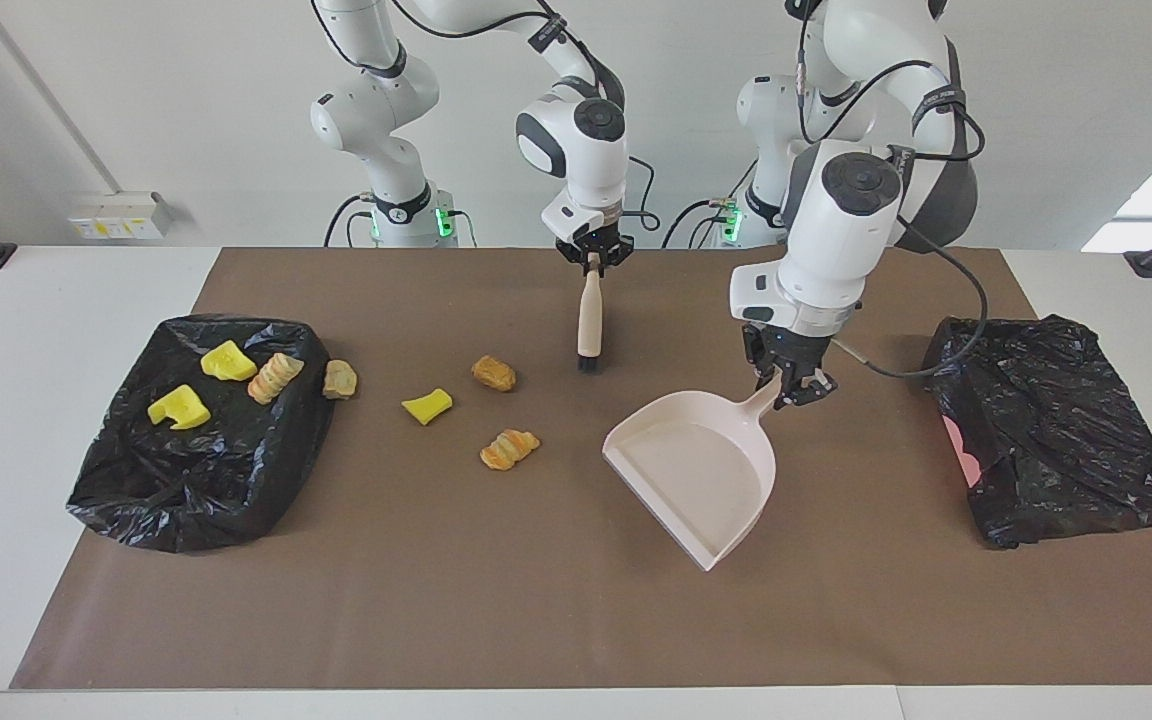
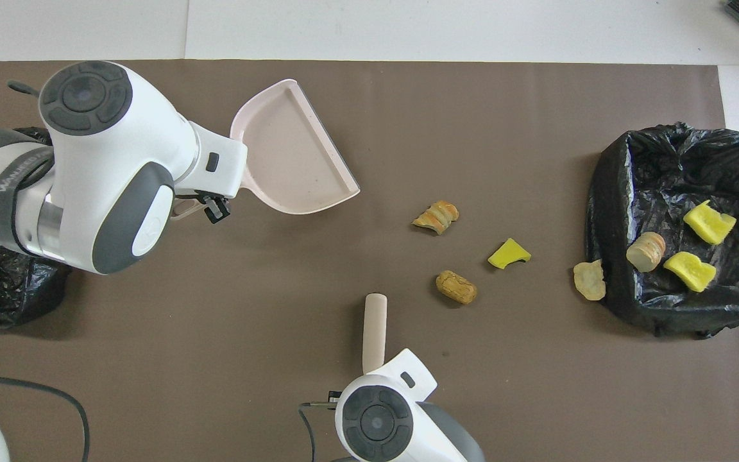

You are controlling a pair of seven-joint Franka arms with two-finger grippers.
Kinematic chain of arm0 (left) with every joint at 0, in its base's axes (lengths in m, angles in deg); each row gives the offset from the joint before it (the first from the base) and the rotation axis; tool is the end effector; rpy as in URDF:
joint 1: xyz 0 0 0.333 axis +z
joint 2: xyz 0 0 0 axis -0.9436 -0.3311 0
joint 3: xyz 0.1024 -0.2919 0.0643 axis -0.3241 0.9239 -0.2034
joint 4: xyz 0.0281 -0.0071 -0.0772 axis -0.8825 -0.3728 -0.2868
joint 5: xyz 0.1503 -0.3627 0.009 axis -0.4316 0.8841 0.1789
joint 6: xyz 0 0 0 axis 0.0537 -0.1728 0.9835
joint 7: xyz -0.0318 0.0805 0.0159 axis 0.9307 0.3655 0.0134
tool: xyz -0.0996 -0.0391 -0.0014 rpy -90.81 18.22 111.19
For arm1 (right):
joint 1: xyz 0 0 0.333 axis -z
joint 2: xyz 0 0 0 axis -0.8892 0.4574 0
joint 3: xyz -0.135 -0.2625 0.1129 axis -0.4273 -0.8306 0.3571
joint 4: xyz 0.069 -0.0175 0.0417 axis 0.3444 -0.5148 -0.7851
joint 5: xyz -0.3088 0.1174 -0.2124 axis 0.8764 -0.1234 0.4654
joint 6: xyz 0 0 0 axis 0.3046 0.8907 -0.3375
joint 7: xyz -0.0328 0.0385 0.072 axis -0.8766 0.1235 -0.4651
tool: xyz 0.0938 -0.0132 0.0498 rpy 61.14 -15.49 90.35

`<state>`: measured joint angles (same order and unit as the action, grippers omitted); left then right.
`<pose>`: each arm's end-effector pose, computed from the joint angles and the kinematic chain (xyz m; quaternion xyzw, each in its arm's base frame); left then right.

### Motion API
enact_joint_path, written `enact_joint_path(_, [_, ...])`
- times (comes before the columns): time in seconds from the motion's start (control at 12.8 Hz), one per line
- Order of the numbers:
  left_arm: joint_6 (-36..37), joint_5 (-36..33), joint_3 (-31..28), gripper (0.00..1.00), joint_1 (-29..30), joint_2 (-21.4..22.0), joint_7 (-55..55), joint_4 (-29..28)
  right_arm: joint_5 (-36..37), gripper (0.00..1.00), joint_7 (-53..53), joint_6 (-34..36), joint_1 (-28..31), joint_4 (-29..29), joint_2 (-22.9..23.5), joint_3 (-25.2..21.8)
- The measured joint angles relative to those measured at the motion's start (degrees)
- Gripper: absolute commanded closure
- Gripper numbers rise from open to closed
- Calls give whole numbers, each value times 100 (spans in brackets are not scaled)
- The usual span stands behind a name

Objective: Sweep and dump trash in bin
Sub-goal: 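Reach the right gripper to the brush and grasp it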

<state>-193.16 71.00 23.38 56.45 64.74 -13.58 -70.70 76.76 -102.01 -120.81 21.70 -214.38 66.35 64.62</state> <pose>0.5969 -0.2126 0.4802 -0.8495 0.5274 0.0001 0.0176 0.3239 0.3762 0.3661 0.9941 -0.0705 -0.0814 0.0109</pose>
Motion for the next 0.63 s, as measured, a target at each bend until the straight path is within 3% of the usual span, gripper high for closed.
enact_joint_path(0.23, [203, 0, 12, 100, 28, 46, -614, -150, 59, 100, 83, 1195, 761, 124, -537, -26])
enact_joint_path(0.39, [196, 2, 35, 100, 27, 165, -1008, -479, 470, 100, 110, 1907, 1262, 284, -645, -41])
enact_joint_path(0.63, [-183, 32, 135, 100, -119, 236, -862, -1038, 916, 100, 111, 2204, 1940, 278, -587, -45])
